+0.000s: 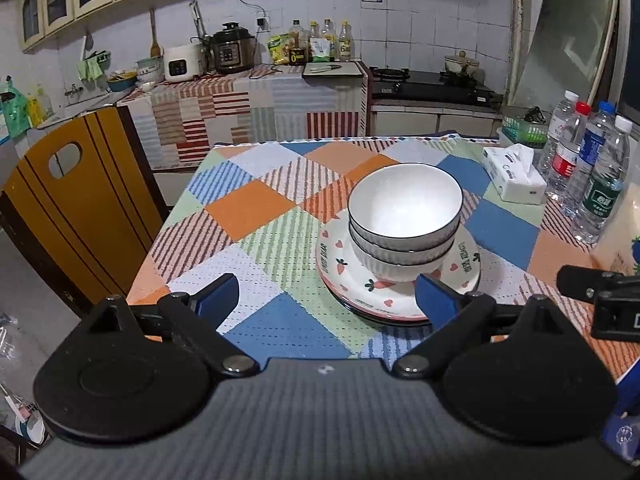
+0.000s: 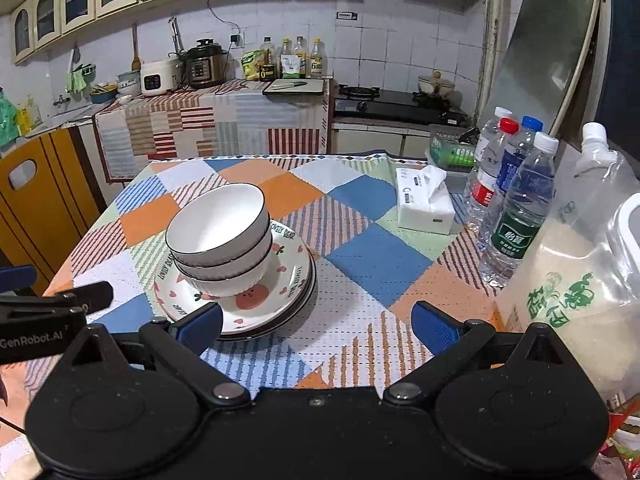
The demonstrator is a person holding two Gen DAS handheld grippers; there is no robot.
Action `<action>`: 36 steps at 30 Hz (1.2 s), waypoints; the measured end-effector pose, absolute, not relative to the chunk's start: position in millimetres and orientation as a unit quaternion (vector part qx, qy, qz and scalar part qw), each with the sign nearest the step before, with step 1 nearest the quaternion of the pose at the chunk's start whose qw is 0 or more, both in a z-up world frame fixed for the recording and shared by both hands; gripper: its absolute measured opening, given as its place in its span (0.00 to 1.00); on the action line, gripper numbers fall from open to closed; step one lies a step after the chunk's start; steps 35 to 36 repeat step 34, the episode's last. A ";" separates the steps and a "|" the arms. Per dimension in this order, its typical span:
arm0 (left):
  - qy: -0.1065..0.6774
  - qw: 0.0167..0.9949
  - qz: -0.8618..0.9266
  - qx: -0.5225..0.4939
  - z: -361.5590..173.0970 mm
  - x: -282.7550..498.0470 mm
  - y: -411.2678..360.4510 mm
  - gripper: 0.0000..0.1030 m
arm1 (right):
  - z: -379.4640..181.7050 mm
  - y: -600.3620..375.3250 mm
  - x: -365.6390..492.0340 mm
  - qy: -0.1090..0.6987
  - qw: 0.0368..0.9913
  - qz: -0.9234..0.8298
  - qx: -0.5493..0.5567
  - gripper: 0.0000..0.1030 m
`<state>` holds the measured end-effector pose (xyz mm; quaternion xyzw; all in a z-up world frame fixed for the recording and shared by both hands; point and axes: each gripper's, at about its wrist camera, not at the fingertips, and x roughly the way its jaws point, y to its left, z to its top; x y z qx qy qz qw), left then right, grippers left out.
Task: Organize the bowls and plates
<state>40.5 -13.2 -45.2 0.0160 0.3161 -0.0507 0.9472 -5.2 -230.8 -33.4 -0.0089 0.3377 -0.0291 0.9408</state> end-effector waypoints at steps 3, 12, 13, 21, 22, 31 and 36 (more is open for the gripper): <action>0.318 0.946 -0.057 0.014 -45.5 41.0 -12.5 0.93 | -33.1 -231.6 -7.1 0.336 0.941 -0.031 -0.009 0.99; 0.316 0.947 -0.049 0.013 -42.6 42.1 -12.3 0.93 | -30.9 -232.3 -11.7 0.339 0.940 -0.034 -0.005 0.99; 0.319 0.947 -0.049 0.011 -42.4 42.5 -11.9 0.93 | -30.9 -232.1 -12.1 0.340 0.940 -0.035 -0.005 0.99; 0.330 0.943 -0.050 0.010 -42.6 43.7 -11.2 0.93 | -32.0 -230.2 -12.9 0.348 0.937 -0.033 -0.006 0.99; 0.331 0.942 -0.051 0.010 -42.9 44.2 -11.2 0.93 | -32.3 -229.9 -12.8 0.349 0.937 -0.033 -0.007 0.99; 0.328 0.943 -0.049 0.016 -43.3 43.8 -12.5 0.93 | -35.6 -230.4 -11.7 0.353 0.935 -0.035 -0.009 0.99; 0.330 0.943 -0.049 0.016 -43.3 43.7 -12.9 0.93 | -36.8 -230.5 -11.2 0.355 0.934 -0.034 -0.009 0.99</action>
